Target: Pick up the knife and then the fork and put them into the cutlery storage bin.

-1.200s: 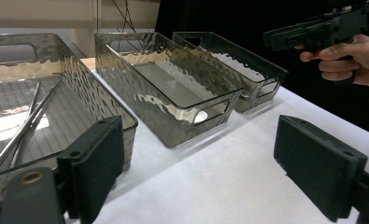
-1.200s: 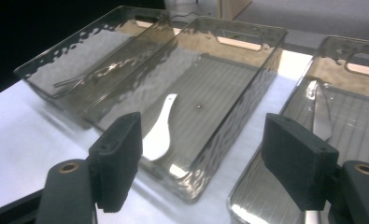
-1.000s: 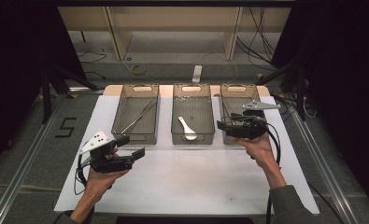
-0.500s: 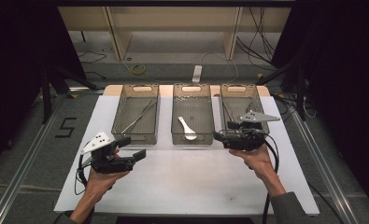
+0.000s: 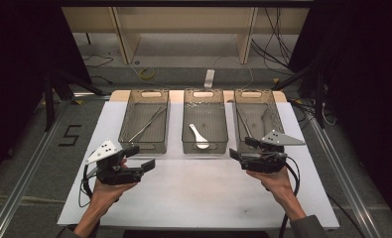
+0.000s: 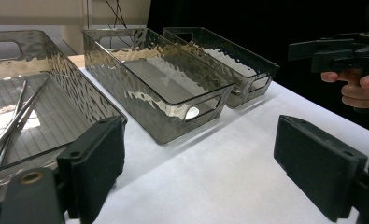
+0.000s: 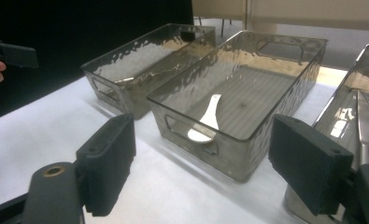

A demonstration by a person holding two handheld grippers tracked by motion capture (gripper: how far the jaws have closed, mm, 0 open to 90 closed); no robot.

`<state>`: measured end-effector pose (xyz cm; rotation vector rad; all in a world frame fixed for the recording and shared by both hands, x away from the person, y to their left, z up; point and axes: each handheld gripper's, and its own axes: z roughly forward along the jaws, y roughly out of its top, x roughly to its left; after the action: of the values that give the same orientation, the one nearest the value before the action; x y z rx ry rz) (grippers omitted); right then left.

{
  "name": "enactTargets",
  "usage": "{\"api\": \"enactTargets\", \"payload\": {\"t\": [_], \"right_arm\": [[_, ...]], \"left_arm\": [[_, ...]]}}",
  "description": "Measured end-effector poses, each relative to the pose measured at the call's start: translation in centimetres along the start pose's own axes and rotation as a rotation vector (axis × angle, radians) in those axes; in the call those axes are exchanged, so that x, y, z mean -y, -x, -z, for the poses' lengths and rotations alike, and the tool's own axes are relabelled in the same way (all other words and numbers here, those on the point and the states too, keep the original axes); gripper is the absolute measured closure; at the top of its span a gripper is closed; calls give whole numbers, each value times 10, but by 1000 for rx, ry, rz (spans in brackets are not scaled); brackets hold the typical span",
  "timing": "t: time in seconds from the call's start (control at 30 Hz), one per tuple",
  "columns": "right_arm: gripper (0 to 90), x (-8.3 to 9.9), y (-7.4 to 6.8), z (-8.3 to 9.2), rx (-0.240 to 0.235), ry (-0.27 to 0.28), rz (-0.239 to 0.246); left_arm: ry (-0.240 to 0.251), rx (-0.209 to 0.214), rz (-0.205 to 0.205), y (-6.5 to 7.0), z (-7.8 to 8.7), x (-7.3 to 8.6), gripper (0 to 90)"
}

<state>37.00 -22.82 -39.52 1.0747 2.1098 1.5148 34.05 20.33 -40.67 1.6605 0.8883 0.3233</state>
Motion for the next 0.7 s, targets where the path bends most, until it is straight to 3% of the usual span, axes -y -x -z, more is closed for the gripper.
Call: {"api": "enactTargets", "payload": {"t": [0.7], "right_arm": [[200, 28, -14, 20, 2, 27, 17]], "left_arm": [[-19, 17, -7, 1, -1, 1, 157]]}}
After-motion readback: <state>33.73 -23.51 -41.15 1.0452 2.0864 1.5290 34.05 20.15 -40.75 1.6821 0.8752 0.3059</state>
